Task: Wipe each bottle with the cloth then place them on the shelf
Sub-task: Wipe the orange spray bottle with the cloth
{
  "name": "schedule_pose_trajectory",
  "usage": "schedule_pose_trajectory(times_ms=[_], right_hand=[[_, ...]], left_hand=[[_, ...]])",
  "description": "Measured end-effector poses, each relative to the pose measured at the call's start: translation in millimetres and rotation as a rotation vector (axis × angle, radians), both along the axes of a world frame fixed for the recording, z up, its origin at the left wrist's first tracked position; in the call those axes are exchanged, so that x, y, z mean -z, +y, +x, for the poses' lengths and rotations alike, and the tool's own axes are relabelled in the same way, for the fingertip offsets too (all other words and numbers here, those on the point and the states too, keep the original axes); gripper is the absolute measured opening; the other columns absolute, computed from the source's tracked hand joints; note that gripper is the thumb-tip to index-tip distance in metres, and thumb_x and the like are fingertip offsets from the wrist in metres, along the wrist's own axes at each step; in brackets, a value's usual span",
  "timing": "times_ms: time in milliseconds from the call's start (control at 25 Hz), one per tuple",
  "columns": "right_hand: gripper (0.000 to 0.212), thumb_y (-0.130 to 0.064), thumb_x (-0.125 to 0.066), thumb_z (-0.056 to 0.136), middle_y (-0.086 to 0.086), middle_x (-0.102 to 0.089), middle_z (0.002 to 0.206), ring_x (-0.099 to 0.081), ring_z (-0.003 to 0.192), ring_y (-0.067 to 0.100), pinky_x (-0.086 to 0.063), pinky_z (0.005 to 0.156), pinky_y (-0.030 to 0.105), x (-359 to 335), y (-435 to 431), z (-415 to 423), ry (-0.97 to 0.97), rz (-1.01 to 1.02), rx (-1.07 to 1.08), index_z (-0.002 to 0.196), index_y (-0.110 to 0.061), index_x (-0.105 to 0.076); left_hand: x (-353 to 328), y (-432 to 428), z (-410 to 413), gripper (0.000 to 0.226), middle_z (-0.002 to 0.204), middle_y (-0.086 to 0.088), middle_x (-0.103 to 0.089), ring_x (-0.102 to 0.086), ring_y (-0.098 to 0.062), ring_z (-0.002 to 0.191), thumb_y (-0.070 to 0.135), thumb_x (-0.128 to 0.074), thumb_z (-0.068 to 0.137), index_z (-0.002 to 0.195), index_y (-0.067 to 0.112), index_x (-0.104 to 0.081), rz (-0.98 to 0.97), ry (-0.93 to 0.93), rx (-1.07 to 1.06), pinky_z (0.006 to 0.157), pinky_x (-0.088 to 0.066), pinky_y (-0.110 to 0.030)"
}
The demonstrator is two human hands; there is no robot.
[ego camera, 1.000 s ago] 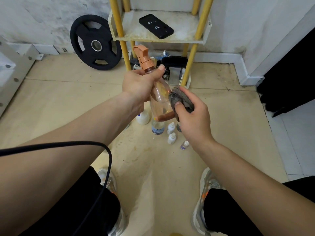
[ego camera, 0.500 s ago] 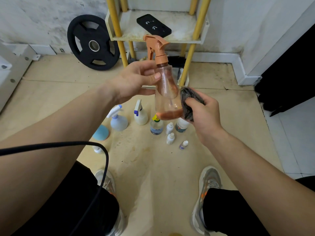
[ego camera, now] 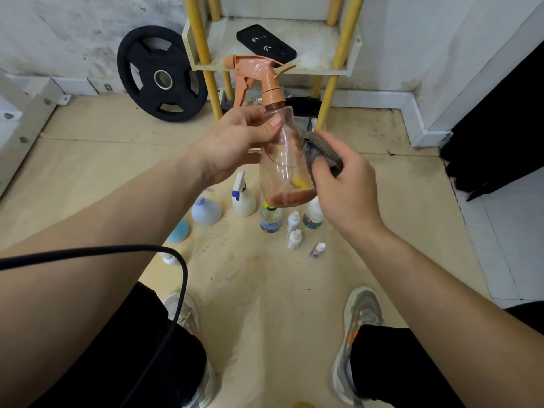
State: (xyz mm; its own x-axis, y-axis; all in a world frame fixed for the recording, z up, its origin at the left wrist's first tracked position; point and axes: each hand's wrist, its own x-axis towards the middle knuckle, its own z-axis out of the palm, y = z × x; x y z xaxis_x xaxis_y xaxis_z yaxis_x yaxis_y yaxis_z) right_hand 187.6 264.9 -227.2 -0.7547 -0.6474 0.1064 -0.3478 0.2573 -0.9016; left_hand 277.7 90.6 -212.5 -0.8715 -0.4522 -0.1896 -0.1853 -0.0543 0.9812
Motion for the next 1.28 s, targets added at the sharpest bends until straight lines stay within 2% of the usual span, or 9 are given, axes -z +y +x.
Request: schedule_pose_trajectory(times_ms=[200,400,520,680,800,960,1120,1200,1280], right_hand=[[0.048,-0.007,-0.055,0.095,0.007,-0.055,0.141,-0.052,0.13,0.016,-0.033,0.105,0.006,-1.3,-5.2,0.6,0.375,-0.028,-0.085,0.143,-0.011,-0.055],[0.048,-0.006,-0.061,0.092,0.011,-0.052,0.147,-0.053,0.132,0.026,-0.046,0.108,0.032,21.0,13.9,16.9,0.523,0.0,-0.163,0.14,-0.011,-0.058],[0.048,-0.007,-0.06,0.094,0.007,-0.054,0.144,-0.053,0.13,0.017,-0.044,0.109,0.027,29.1,16.9,15.6,0.355,0.01,-0.152,0.141,-0.015,-0.058],[0.042,-0.011,-0.056,0.098,-0.008,-0.065,0.125,-0.059,0.117,0.0,-0.046,0.099,0.014,18.7,11.7,7.5,-0.018,-0.042,0.062,0.139,-0.021,-0.06],[0.038,-0.016,-0.057,0.097,-0.013,-0.07,0.122,-0.062,0.116,0.001,-0.051,0.102,0.028,23.9,9.8,5.9,-0.184,-0.047,0.123,0.132,-0.025,-0.066],[0.031,-0.019,-0.057,0.092,-0.015,-0.076,0.101,-0.071,0.101,0.014,-0.059,0.088,0.049,21.1,7.4,-8.7,-0.41,-0.063,0.219,0.104,-0.041,-0.075],[0.027,-0.02,-0.053,0.084,0.013,-0.074,0.095,-0.07,0.095,0.039,-0.057,0.078,0.065,18.6,4.3,-6.7,-0.484,-0.067,0.158,0.093,-0.028,-0.077],[0.031,-0.021,-0.049,0.082,0.016,-0.072,0.098,-0.067,0.096,0.043,-0.056,0.077,0.066,17.8,0.4,-2.2,-0.468,-0.055,0.138,0.095,-0.027,-0.076],[0.037,-0.025,-0.049,0.083,0.0,-0.075,0.101,-0.07,0.099,0.028,-0.058,0.087,0.057,14.5,-2.4,-3.7,-0.391,-0.03,0.132,0.108,-0.032,-0.075]], left_hand=[[3.8,28.8,-7.4,0.019,0.089,0.0,-0.066,-0.061,-0.007,0.069,0.025,-0.056,0.101,0.112,0.01,-0.062,0.012,-0.011,-0.086,0.071,-0.052,-0.026],[0.6,20.5,-10.3,0.027,0.081,0.004,-0.072,-0.068,-0.005,0.066,0.028,-0.061,0.099,0.112,0.005,-0.064,0.038,0.013,-0.265,0.061,-0.053,-0.021],[4.2,15.5,-11.4,0.039,0.095,-0.002,-0.073,-0.07,-0.006,0.074,0.036,-0.066,0.095,0.12,0.006,-0.063,0.019,-0.032,-0.325,0.065,-0.054,-0.023],[10.7,28.2,-14.3,0.043,0.099,0.001,-0.071,-0.069,-0.007,0.078,0.043,-0.068,0.092,0.122,0.013,-0.062,0.019,-0.055,-0.294,0.069,-0.055,-0.026],[9.8,28.5,-10.6,0.03,0.101,0.002,-0.071,-0.067,-0.007,0.084,0.038,-0.059,0.099,0.118,0.016,-0.067,-0.006,-0.073,-0.158,0.073,-0.053,-0.025],[4.9,19.8,-3.9,0.033,0.108,0.004,-0.069,-0.065,-0.007,0.096,0.028,-0.054,0.102,0.133,0.019,-0.061,0.05,-0.057,0.001,0.078,-0.054,-0.024],[3.9,21.5,-0.4,0.017,0.094,0.011,-0.069,-0.064,-0.007,0.09,0.031,-0.055,0.1,0.109,0.026,-0.068,-0.009,-0.034,0.114,0.079,-0.05,-0.028],[2.1,23.3,-0.7,0.018,0.092,0.01,-0.07,-0.066,-0.008,0.09,0.032,-0.053,0.101,0.108,0.027,-0.069,0.004,-0.017,0.109,0.082,-0.055,-0.034],[2.1,24.7,-1.5,0.02,0.094,0.01,-0.071,-0.067,-0.01,0.091,0.03,-0.054,0.101,0.117,0.025,-0.067,-0.003,-0.012,0.086,0.082,-0.056,-0.037]])
